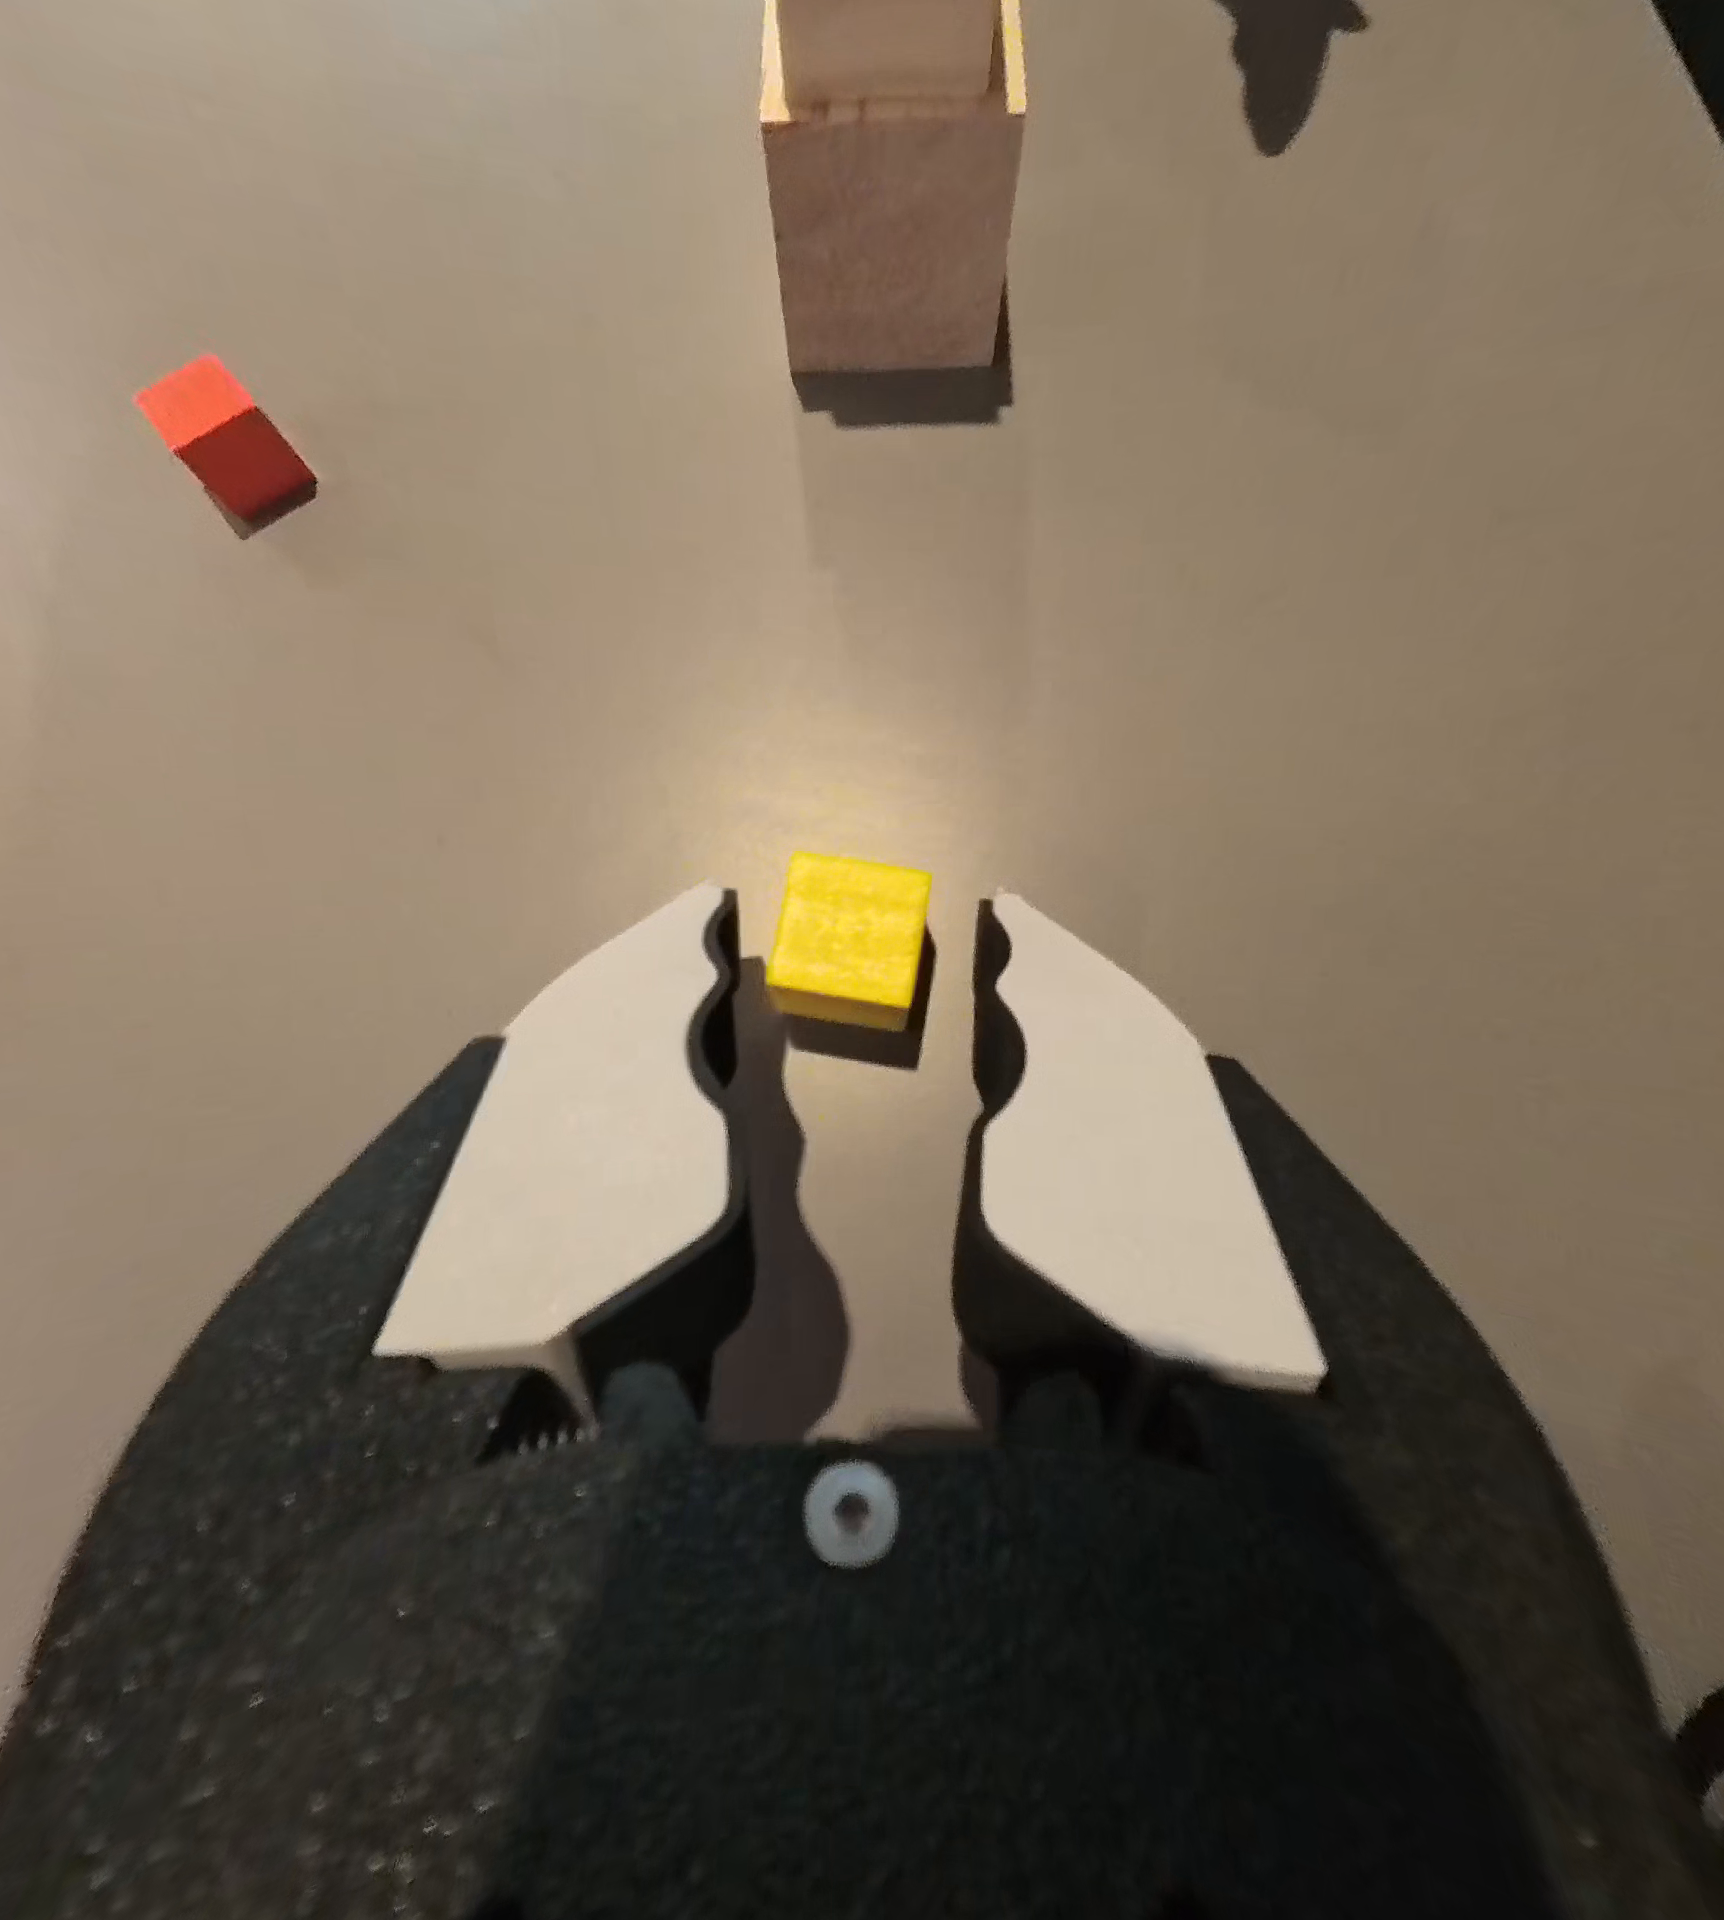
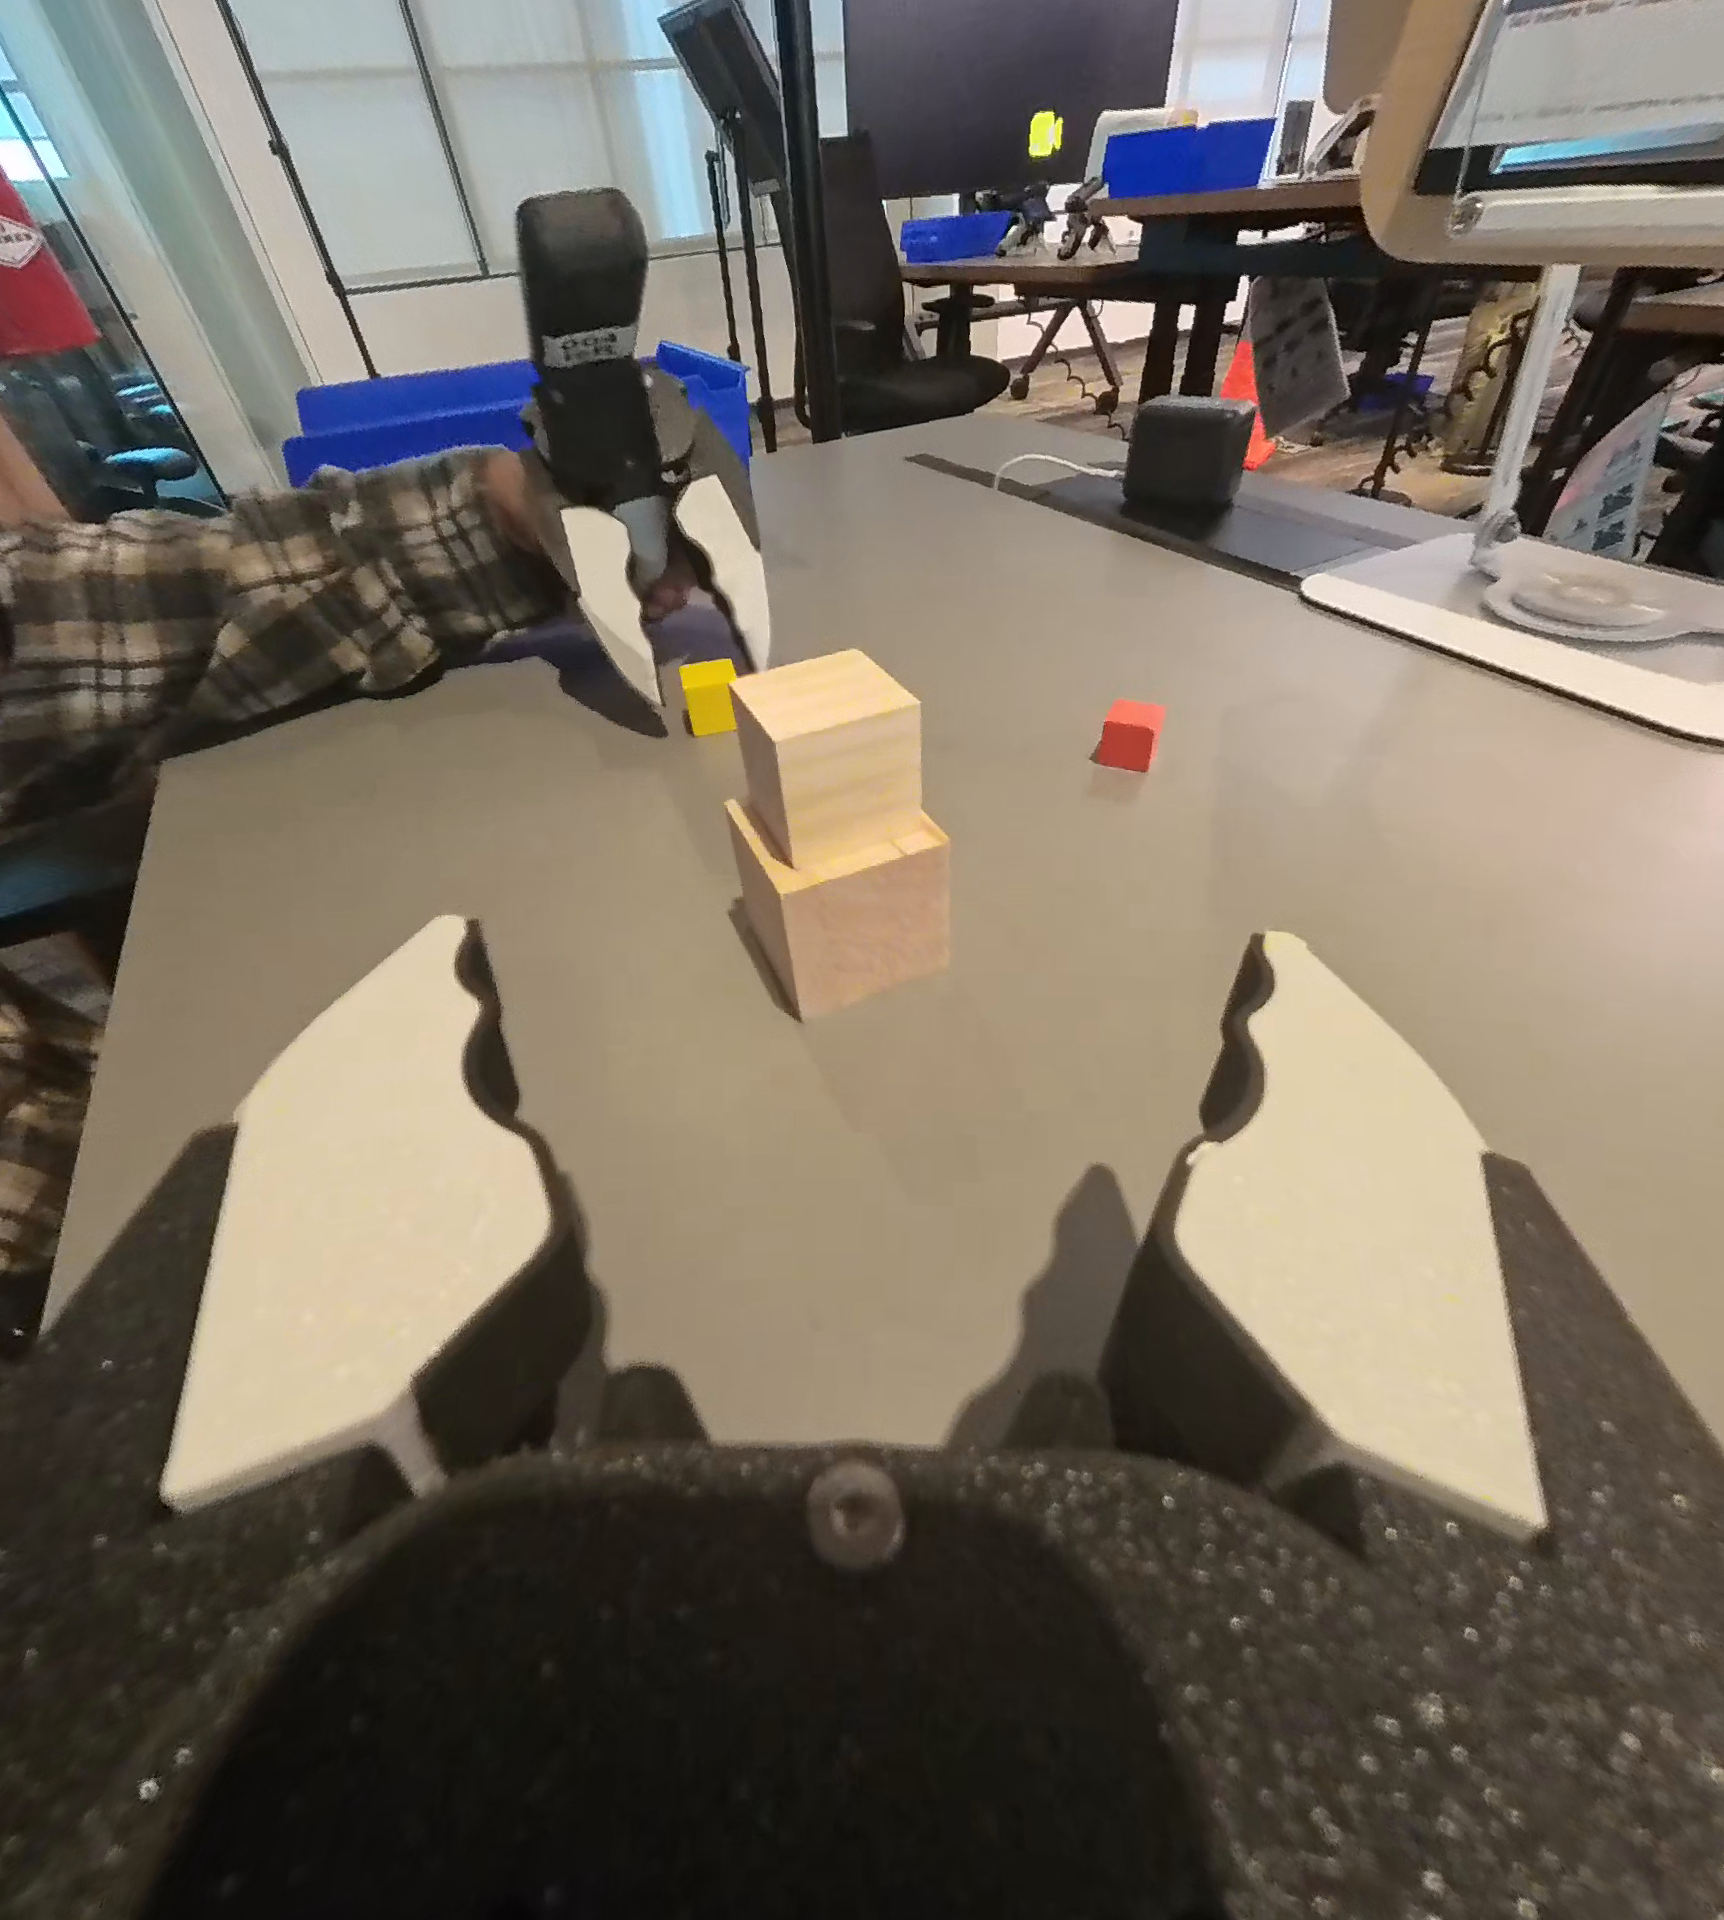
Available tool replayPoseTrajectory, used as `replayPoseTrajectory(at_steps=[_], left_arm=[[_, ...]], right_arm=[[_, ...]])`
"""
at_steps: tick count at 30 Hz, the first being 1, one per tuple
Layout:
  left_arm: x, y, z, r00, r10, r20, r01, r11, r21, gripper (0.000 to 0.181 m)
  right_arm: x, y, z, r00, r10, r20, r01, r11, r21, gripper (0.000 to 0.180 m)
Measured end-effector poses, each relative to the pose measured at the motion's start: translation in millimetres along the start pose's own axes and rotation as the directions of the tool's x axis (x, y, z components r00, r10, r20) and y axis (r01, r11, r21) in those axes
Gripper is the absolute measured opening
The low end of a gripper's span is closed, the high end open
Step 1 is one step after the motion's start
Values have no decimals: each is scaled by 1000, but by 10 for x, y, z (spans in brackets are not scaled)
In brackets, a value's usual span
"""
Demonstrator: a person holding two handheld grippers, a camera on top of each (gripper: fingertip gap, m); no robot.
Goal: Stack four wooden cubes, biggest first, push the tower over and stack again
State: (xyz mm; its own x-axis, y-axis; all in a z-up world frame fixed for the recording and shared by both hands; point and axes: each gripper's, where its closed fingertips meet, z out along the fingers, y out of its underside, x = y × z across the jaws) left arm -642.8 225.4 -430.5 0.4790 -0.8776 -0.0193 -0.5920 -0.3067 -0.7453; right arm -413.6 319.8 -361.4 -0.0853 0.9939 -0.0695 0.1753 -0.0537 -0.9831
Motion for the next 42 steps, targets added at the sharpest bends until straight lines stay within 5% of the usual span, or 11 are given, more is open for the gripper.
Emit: replayPoseTrajectory(at_steps=[12,18,26,32,42], left_arm=[[-89,63,55,998,-49,34,51,998,-49,29],[-215,-767,-137,968,-214,131,199,973,118,29],[3,-1832,289,978,-166,128,163,986,37,29],[9,-1786,680,991,-114,76,120,990,-74,29],[2,-1743,773,991,-124,55,128,988,-86,29]], right_arm=[[6,-35,-27,1000,-1,-6,1,999,32,128],[58,-84,-95,1000,7,-15,-6,997,79,126],[63,-107,-151,1000,2,-17,-1,995,104,124],[33,-101,-151,1000,-7,-8,8,995,98,124],[38,-102,-141,1000,3,-1,-3,995,97,125]])
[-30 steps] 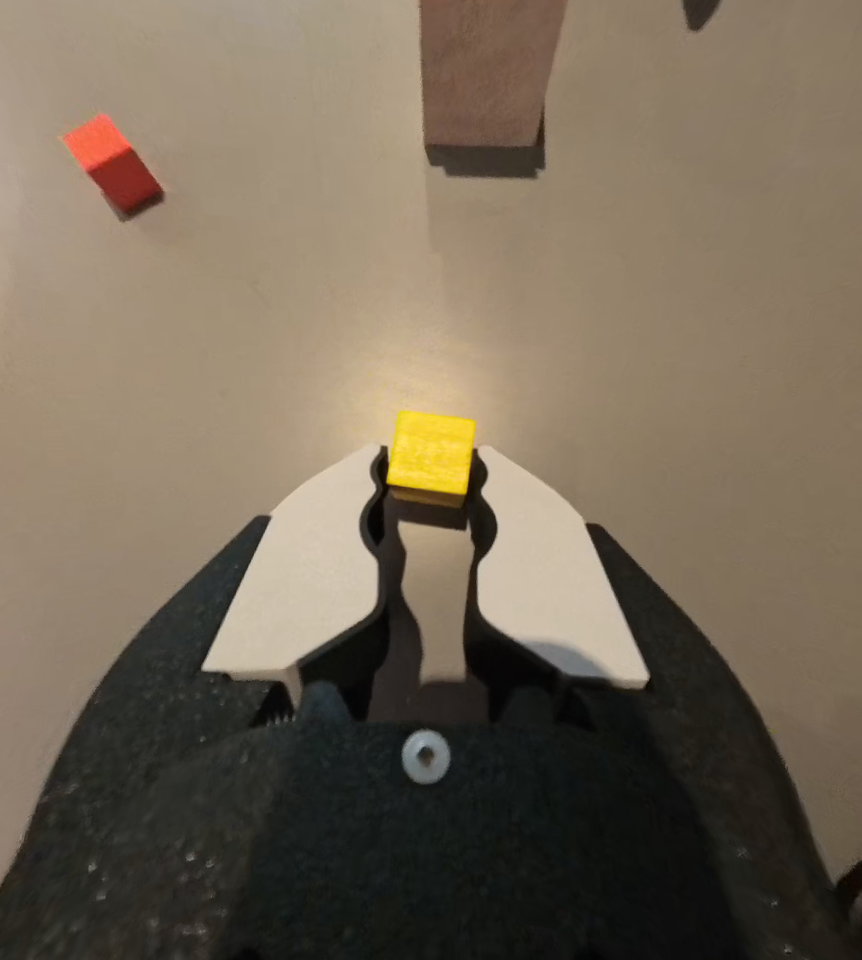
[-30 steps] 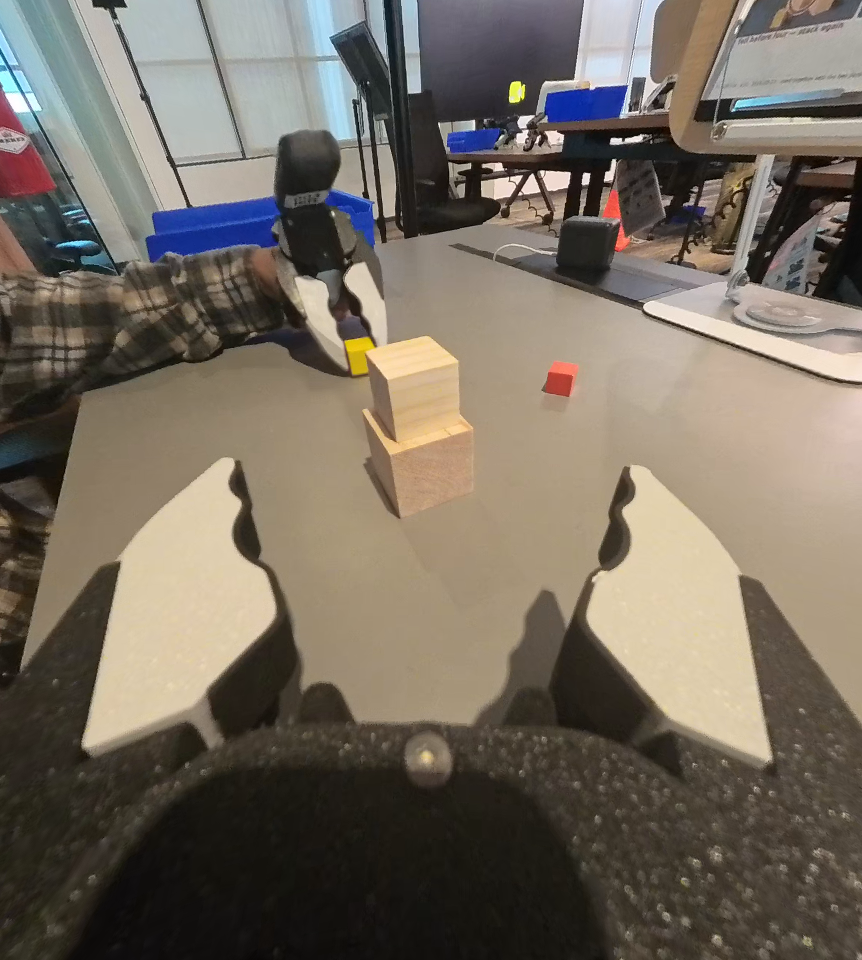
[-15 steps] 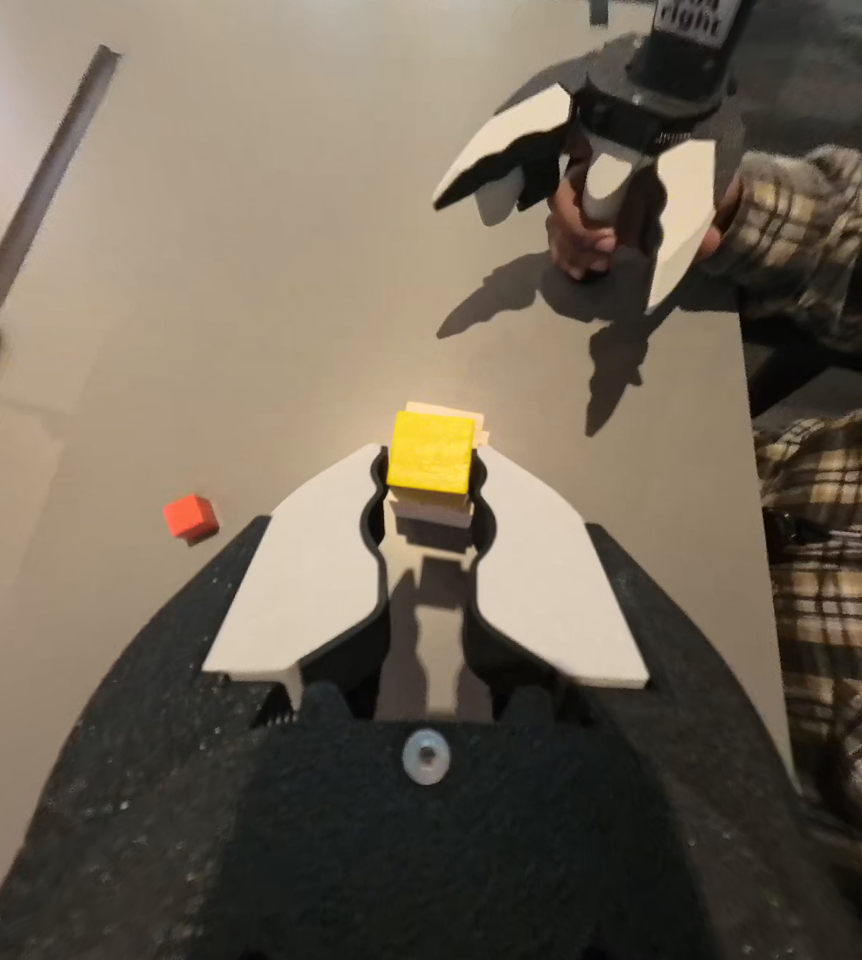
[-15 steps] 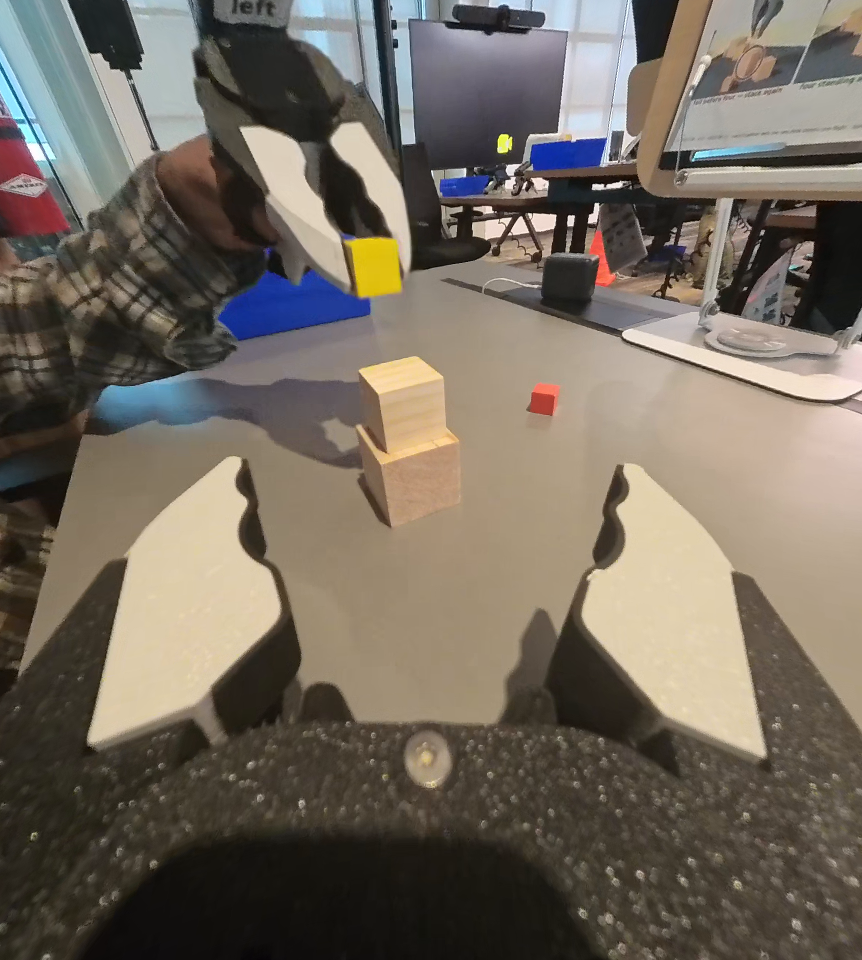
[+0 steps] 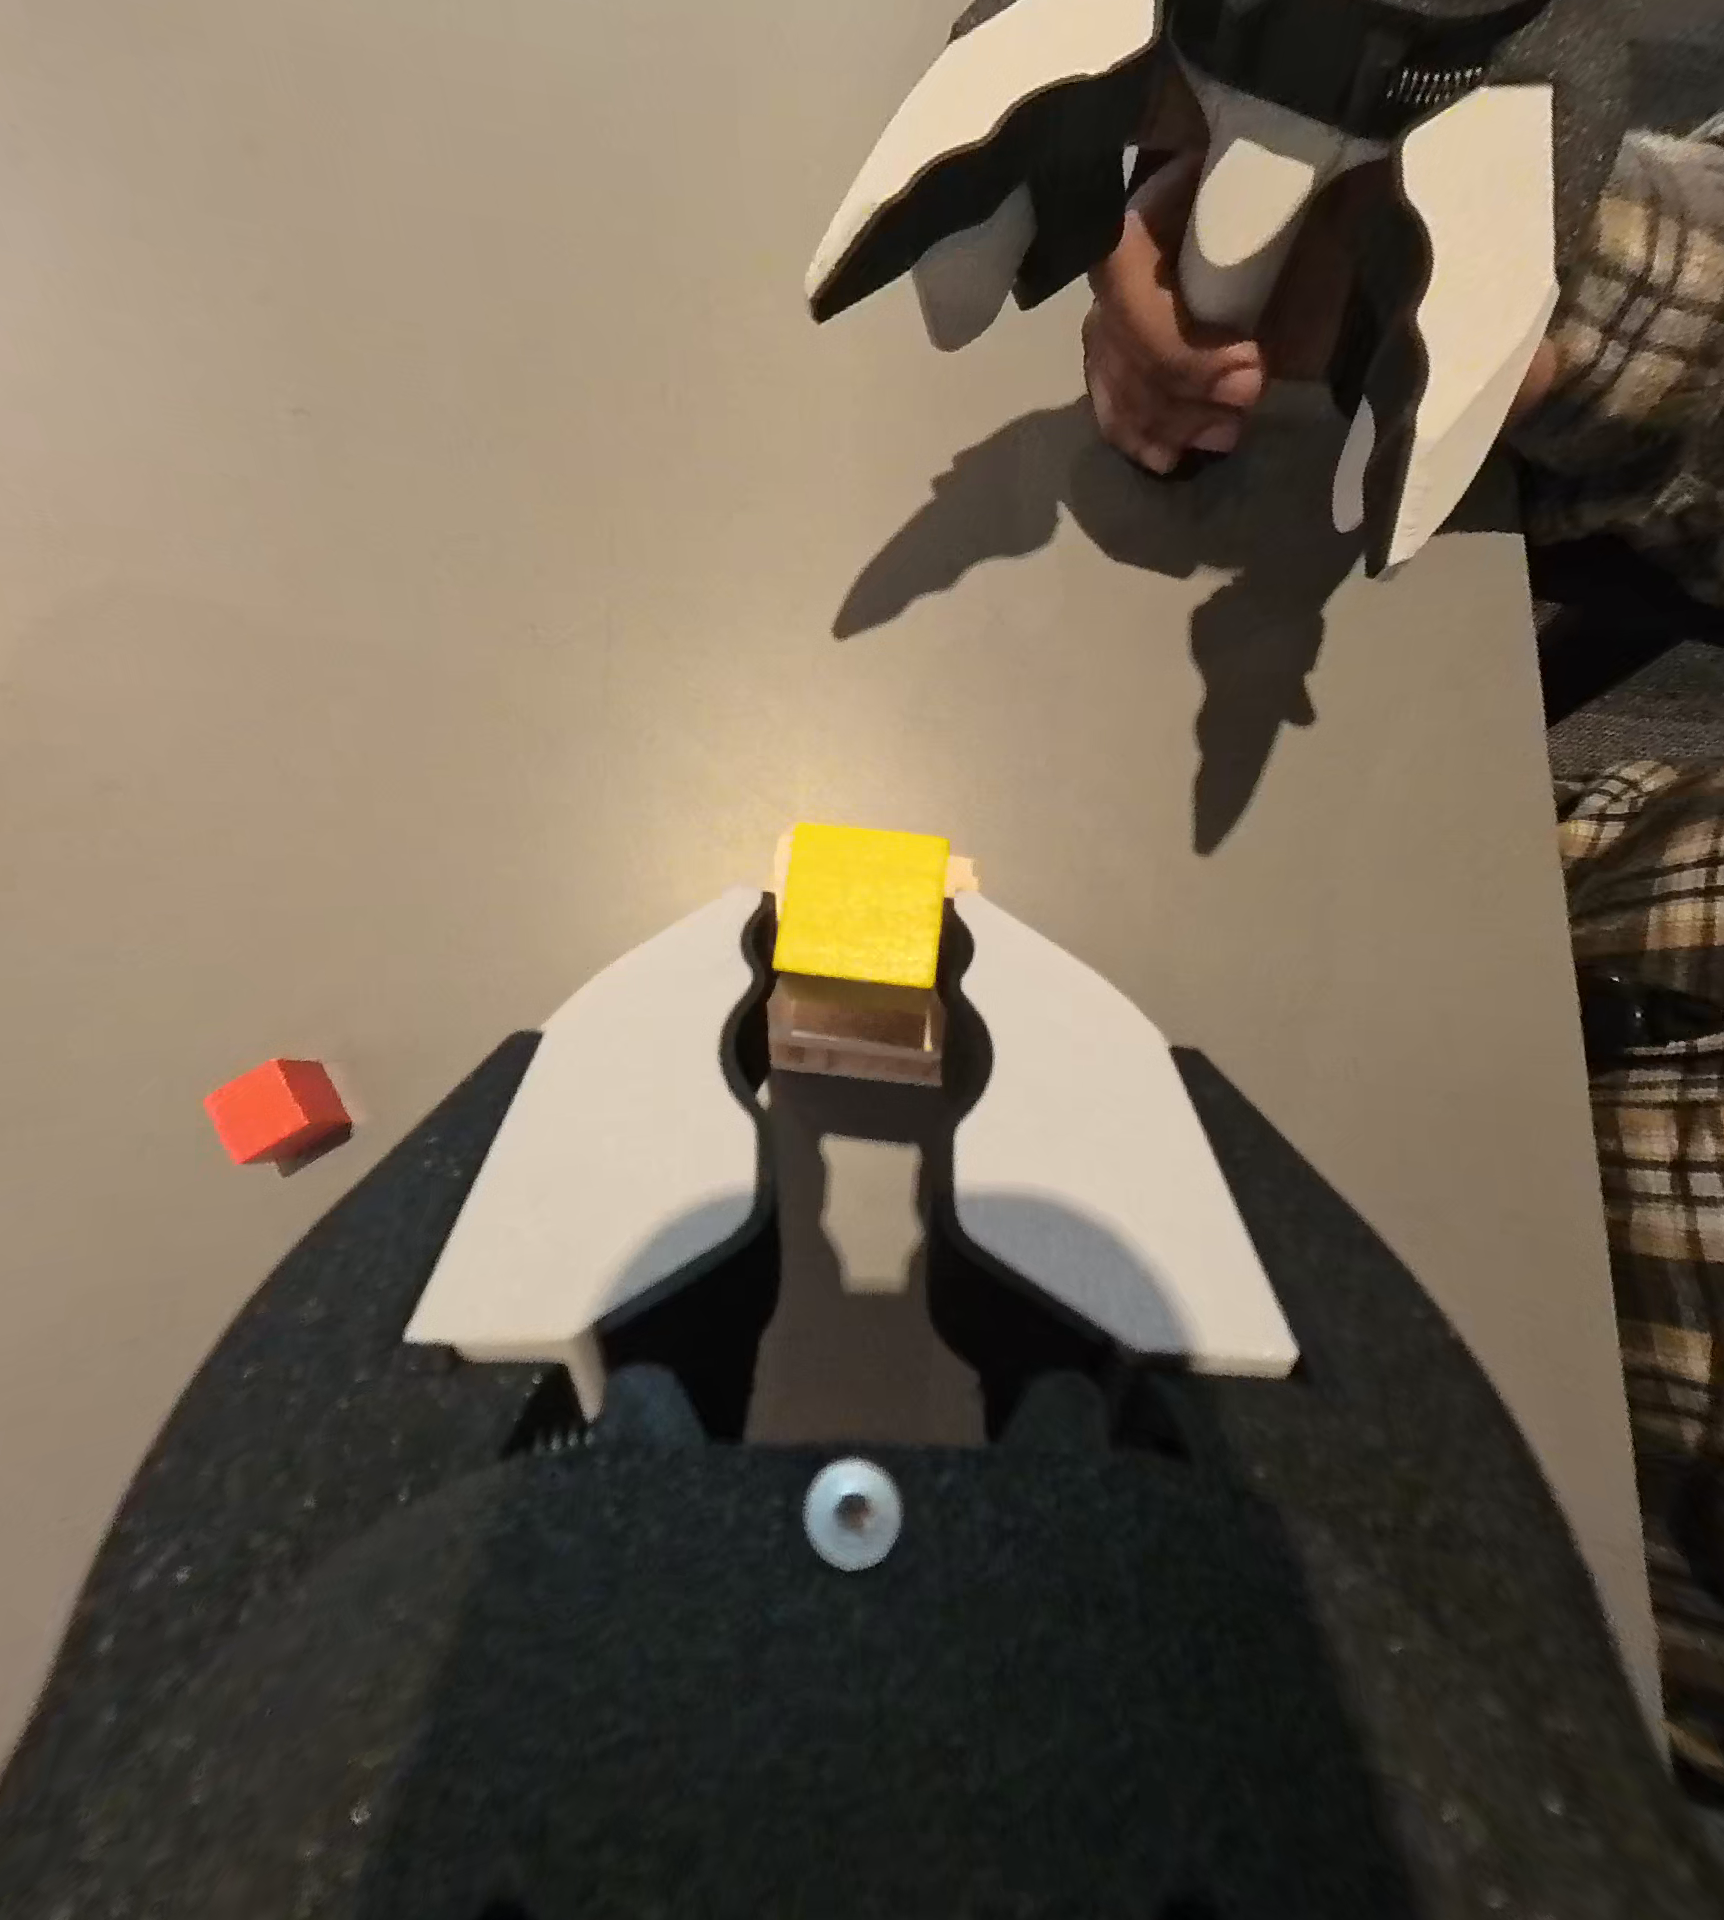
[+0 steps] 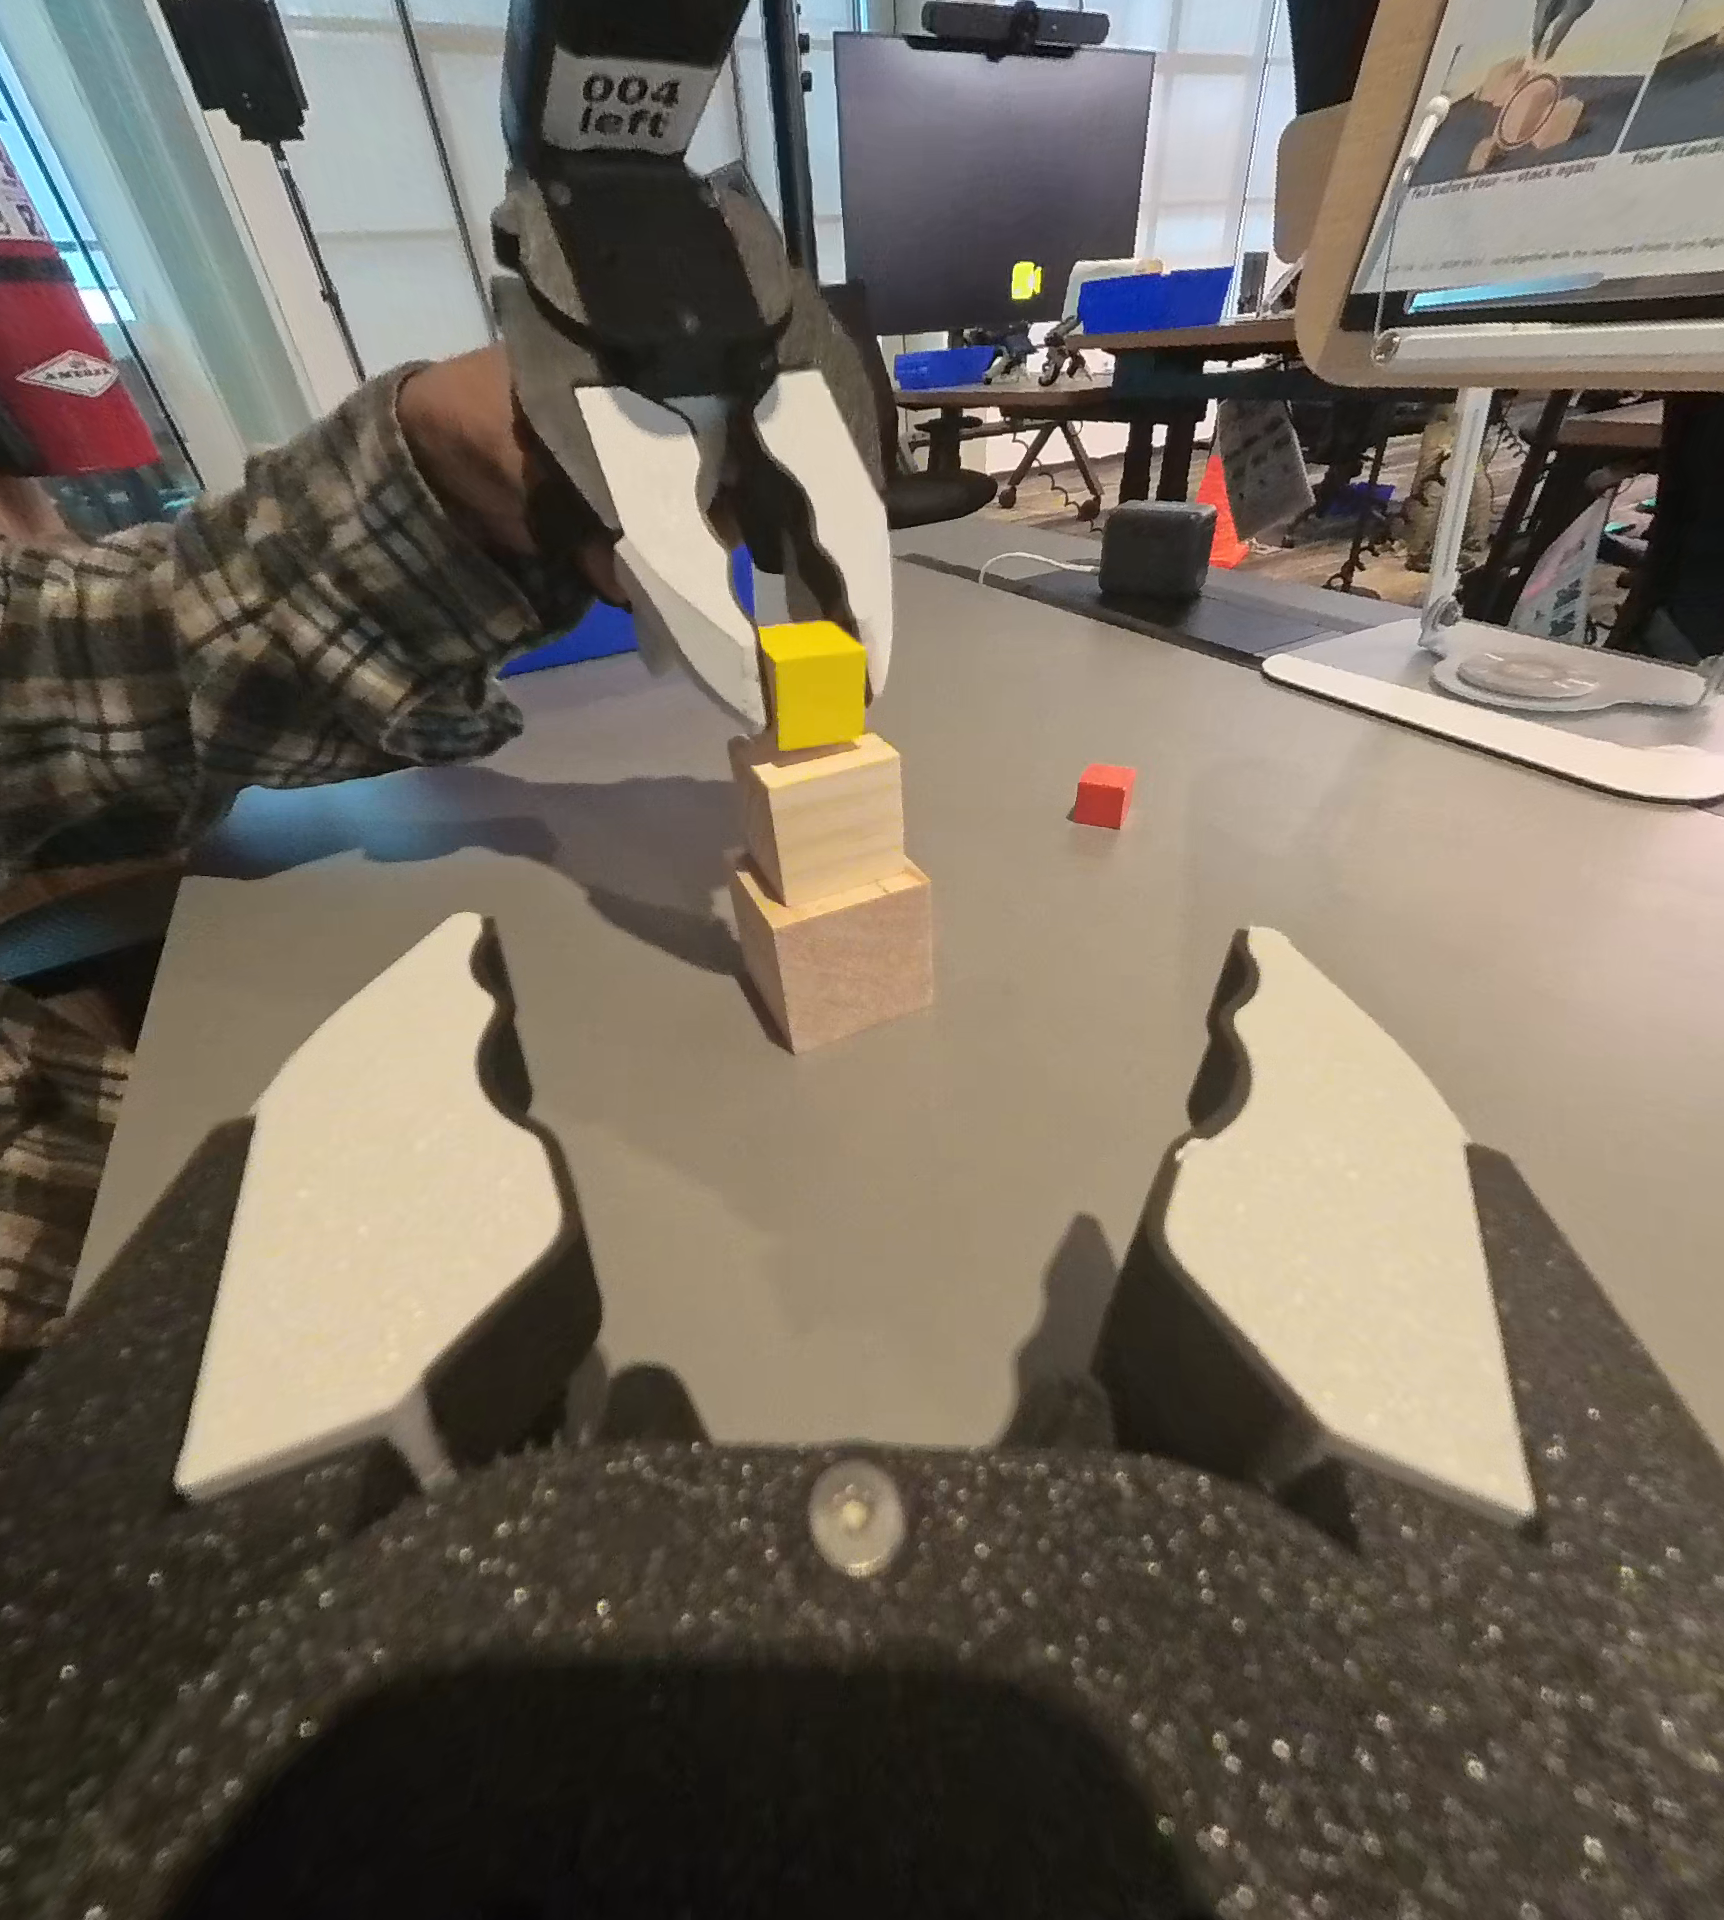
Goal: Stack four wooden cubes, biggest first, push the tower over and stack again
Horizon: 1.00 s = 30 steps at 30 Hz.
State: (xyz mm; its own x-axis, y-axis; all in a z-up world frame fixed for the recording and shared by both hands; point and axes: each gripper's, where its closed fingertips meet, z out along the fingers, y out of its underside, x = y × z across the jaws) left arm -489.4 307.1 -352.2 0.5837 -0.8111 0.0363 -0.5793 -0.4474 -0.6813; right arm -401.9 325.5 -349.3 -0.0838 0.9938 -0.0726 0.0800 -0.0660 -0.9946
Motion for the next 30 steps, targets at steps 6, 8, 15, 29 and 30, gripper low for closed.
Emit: replayPoseTrajectory(at_steps=[6,8,15,29,30], left_arm=[[-7,32,25,1000,-3,-2,3,1000,16,29],[-6,39,23,1000,4,0,-4,1000,13,29],[4,52,37,1000,22,4,-22,1000,-3,29],[-364,11,-454,991,-2,134,-12,994,105,66],[-528,31,-566,984,-29,178,6,991,132,68]], right_arm=[[-4,1,-1,1000,2,1,-2,1000,0,124],[-5,2,1,1000,3,2,-3,1000,-2,124],[-4,1,-5,1000,5,2,-5,1000,-1,124],[-15,2,-13,1000,4,2,-4,1000,-3,124],[-15,1,-13,1000,4,2,-4,1000,-3,124]])
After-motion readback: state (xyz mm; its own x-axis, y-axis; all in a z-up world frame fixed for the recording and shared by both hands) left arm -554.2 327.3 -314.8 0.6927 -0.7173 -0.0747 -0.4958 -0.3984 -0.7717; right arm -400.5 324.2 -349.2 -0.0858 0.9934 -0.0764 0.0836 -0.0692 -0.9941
